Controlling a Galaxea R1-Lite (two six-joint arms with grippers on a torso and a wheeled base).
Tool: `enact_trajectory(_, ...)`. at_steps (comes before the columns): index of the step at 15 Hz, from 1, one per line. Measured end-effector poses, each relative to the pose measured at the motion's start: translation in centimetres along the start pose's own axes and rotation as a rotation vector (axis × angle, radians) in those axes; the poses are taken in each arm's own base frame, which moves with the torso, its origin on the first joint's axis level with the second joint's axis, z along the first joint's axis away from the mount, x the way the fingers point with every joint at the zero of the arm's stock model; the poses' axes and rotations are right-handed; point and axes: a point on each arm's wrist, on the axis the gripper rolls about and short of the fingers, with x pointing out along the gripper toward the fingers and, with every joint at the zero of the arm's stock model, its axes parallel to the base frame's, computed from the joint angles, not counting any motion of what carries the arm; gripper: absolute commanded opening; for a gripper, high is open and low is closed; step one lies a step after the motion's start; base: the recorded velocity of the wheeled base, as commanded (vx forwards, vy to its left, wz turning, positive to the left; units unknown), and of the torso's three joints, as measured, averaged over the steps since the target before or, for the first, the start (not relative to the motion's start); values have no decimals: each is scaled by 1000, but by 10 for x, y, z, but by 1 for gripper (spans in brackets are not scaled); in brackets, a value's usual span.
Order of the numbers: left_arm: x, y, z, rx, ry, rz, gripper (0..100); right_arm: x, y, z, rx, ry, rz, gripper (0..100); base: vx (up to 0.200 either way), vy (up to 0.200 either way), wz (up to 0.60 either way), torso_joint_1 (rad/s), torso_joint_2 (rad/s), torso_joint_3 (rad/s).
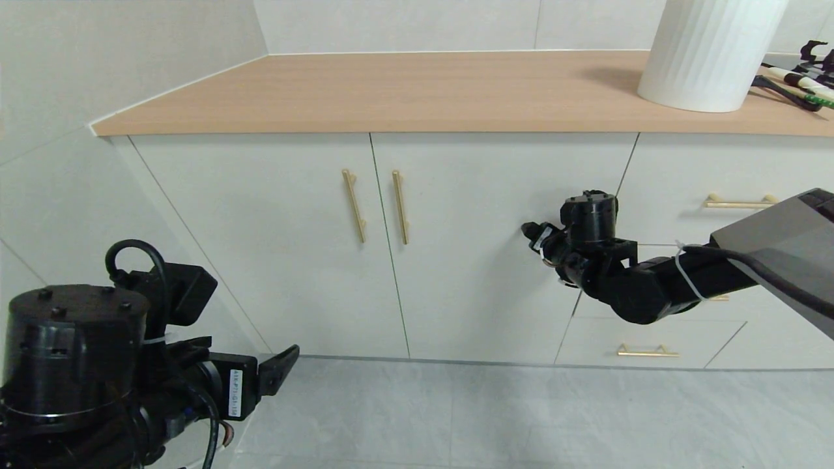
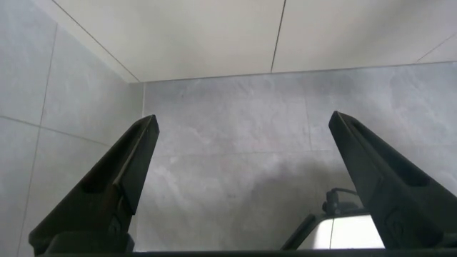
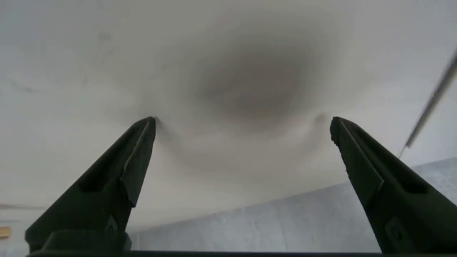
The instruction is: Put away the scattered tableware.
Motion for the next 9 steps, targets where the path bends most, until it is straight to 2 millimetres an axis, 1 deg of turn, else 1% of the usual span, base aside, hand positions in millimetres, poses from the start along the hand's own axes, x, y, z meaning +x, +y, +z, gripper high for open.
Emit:
enact_trajectory(2,-1,1,3,-15,-18,1,100,-13,1,8,1,20,33,100,0,0,0,0,0,0)
enact_trajectory(3,-2,1,6,-27,-41,-2,100,-25,4,15,0,36,71,100,0,0,0,0,0,0)
enact_trajectory(4,-5,2,8,-31,-55,-4,100,-41,6,24,-19,55,118,100,0,0,0,0,0,0)
enact_trajectory(6,-13,6,11,-23,-92,-5,100,-79,8,46,-112,61,193,100,0,0,0,0,0,0)
enact_trajectory(9,-36,19,12,-11,-157,7,100,-156,1,78,-259,8,284,100,0,0,0,0,0,0)
